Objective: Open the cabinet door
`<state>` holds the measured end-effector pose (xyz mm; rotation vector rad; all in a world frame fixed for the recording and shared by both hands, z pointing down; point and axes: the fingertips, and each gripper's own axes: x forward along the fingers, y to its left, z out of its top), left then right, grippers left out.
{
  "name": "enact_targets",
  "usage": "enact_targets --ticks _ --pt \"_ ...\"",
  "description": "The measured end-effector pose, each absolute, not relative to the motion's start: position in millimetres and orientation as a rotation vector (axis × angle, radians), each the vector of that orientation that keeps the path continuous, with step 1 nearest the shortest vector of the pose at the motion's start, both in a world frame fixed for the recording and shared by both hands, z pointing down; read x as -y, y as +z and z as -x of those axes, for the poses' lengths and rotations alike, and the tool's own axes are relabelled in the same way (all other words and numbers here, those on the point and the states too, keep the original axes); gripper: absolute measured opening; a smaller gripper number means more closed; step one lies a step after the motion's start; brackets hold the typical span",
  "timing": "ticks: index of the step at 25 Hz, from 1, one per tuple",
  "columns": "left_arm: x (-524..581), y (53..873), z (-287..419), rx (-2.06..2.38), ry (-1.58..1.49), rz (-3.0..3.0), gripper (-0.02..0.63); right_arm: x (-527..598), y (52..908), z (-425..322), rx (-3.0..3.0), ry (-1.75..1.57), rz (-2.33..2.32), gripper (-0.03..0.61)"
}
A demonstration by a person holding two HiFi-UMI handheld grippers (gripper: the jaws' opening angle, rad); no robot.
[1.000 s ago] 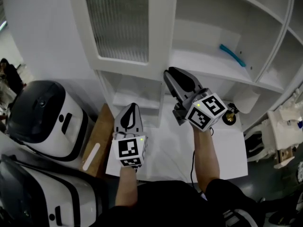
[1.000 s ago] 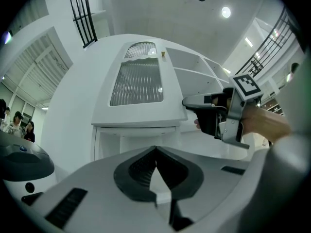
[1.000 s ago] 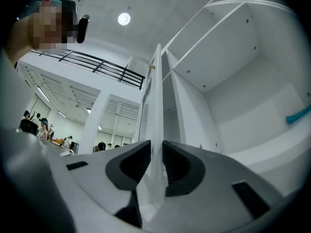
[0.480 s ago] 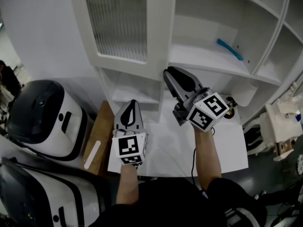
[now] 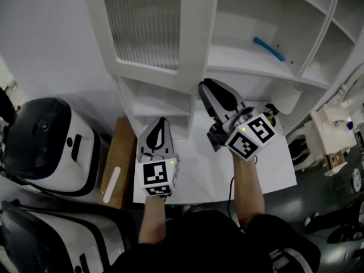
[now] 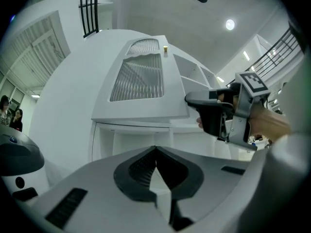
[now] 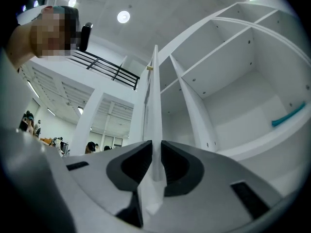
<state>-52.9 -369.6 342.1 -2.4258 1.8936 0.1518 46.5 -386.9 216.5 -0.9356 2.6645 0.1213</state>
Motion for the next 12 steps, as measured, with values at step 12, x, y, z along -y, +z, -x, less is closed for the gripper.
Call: enact_targets --ticks 12 --pt "342 340 74 -1.775 0.185 2.536 0.014 348 217 -31 -2.607 0.132 1.091 0.067"
